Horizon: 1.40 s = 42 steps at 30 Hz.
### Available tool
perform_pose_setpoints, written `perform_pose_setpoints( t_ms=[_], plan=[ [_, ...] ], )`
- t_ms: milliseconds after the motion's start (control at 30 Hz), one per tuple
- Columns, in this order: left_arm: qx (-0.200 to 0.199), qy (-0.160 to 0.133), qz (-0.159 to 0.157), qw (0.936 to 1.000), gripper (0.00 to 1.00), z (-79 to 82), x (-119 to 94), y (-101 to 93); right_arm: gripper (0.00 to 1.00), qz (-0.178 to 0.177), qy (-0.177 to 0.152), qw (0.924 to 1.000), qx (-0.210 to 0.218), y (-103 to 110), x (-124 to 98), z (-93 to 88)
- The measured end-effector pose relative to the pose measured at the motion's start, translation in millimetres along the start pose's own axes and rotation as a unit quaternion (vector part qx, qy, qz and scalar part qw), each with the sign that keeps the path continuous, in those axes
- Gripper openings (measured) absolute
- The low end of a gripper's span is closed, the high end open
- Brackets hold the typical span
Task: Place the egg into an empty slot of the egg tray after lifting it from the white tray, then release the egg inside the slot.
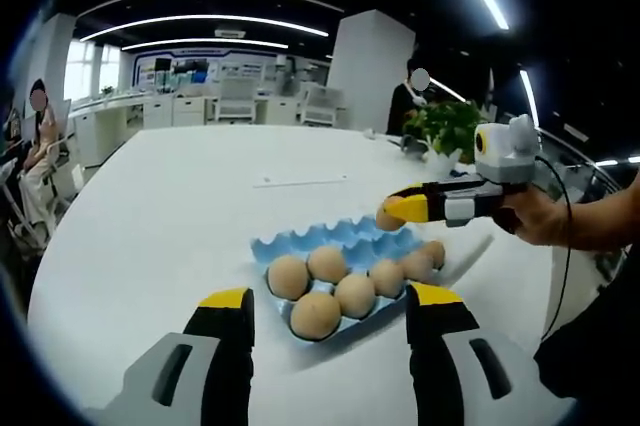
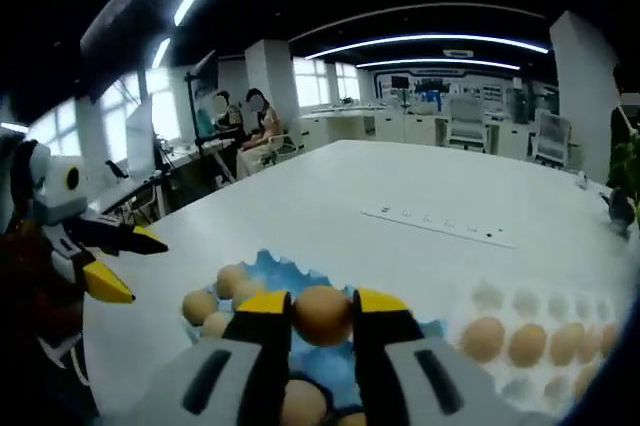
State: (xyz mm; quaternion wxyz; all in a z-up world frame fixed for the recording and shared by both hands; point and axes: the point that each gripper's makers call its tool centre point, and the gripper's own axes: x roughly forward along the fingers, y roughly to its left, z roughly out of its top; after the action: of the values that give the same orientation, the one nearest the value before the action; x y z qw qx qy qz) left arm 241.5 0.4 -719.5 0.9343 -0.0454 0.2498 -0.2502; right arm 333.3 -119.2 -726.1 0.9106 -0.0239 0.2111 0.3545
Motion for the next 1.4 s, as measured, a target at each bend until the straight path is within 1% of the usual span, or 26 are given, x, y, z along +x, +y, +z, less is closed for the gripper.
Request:
perform_pose_setpoints(
  t_ms=[100,300,433,600,800,933,1133,1400],
  plan=[
    [0.0,0.001,0.003,1.0,0.61,-0.8,-1.3,2.2,0.23,0.012,0.005,0.9999,-0.001,8.3,8.5,-2.4],
    [-0.004,0.001,0.007,1.0,0.6,-2.9,-3.1,5.0,0.23,0.027,0.018,0.9995,-0.004,17.8,21.1,-7.2],
    [-0.004,0.001,0.007,1.0,0.6,-3.1,-3.1,4.9,0.23,0.039,0.029,0.9988,0.004,22.1,28.9,-13.7],
    [-0.004,0.0,0.006,1.0,0.6,-3.0,-3.1,4.4,0.23,0.042,0.039,0.9983,0.01,23.6,37.0,-19.8],
    [-0.007,0.001,0.006,1.0,0.59,-4.6,-3.7,4.5,0.23,0.047,0.053,0.9974,0.01,26.1,36.2,-26.7],
    [-0.007,0.001,0.006,1.0,0.59,-4.5,-3.2,4.0,0.23,0.049,0.06,0.9968,0.018,27.2,36.3,-30.7],
    [-0.006,0.0,0.006,1.0,0.59,-4.0,-3.7,4.4,0.23,0.052,0.076,0.9957,0.009,28.6,38.6,-40.0],
    [-0.007,0.002,0.008,0.9999,0.59,-5.5,-3.7,5.7,0.24,0.055,0.073,0.9958,0.001,29.1,37.4,-39.8]
  ],
)
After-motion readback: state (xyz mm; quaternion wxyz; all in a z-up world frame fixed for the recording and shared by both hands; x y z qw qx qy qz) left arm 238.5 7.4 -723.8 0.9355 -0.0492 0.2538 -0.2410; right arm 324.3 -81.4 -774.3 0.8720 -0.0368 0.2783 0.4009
